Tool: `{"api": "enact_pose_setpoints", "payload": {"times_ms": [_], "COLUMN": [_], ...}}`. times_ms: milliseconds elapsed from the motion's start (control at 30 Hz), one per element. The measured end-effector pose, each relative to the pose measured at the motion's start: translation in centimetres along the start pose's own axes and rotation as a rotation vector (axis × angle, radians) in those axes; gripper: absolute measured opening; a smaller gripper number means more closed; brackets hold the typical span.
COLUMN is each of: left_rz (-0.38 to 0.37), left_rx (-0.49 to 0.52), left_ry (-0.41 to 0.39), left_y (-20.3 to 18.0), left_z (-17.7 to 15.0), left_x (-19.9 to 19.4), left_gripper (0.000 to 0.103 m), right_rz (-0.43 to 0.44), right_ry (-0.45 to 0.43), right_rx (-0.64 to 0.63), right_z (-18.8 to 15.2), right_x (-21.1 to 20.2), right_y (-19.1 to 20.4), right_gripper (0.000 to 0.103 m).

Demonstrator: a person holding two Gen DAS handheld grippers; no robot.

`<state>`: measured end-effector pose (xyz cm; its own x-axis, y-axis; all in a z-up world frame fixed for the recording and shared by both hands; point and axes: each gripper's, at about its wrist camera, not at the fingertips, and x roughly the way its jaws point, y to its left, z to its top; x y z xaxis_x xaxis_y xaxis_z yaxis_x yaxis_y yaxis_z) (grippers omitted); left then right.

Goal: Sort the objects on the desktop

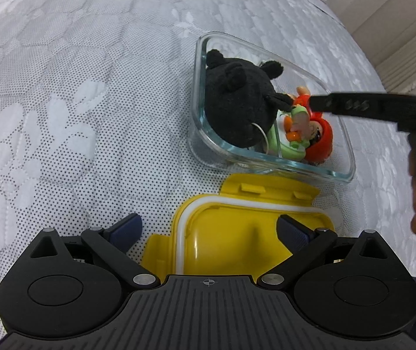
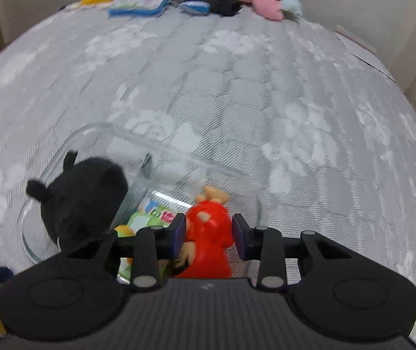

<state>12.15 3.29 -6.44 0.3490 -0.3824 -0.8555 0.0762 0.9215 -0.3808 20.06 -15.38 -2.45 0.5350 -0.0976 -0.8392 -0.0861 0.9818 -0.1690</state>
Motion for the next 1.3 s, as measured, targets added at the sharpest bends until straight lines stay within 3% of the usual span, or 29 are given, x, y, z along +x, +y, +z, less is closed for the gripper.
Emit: {"api": "enact_pose_setpoints", "payload": {"times_ms": [100,267,433,600,667,867,1000,1067,1200,1300], "left_rz": [-0.001,-0.009,-0.019,-0.018,-0.02,-0.047,-0.122,-0.157,-0.213,-0.141], "left_rx": [-0.009,-0.032,-0.058,-0.051,-0.044,-0.03,-0.088,-0.124,-0.166,-0.106], "left_ry": [-0.002,-0.008,-0.002,-0.001,0.003,-0.005,-0.069,-0.098,-0.137,-0.158], "left_y": [-0.1,0.3,0.6,0.6,0.7,0.7,2.0,2.3,2.2,0.7], "left_z": [0.2,0.3,0.5,0.5,0.7,0.8,0.7,0.7,0.5,-0.5], "left_x": [0.2,0.0,0.2,0.3,0.4,0.7,-0.2,-0.5,-0.9,-1.4], "left_gripper": [0.101,0.101,0.101,0.101,0.102,0.102,0.102,0.102,0.102,0.102], "right_rz": [0.048,0.268,0.36,0.394,0.391,0.32,0.37,0.357,0.275,0.196], "right_ry": [-0.053,-0.09,-0.066,-0.031,0.0,-0.037,-0.071,-0.123,-0.202,-0.245], "right_rx": [0.035,0.082,0.114,0.103,0.109,0.051,0.189,0.253,0.299,0.353], "right_z": [0.2,0.4,1.2,1.5,1.1,0.1,0.4,-0.4,-4.5,-8.8], "right_x": [-1.5,-3.9,-3.7,-2.7,-2.0,-1.5,-3.8,-6.0,-9.5,-10.0], "right_y": [-0.6,0.4,2.8,4.5,4.9,6.0,3.0,0.8,-2.7,-4.4], "right_gripper": [0.037,0.037,0.037,0.037,0.037,0.037,0.036,0.045,0.057,0.057]}}
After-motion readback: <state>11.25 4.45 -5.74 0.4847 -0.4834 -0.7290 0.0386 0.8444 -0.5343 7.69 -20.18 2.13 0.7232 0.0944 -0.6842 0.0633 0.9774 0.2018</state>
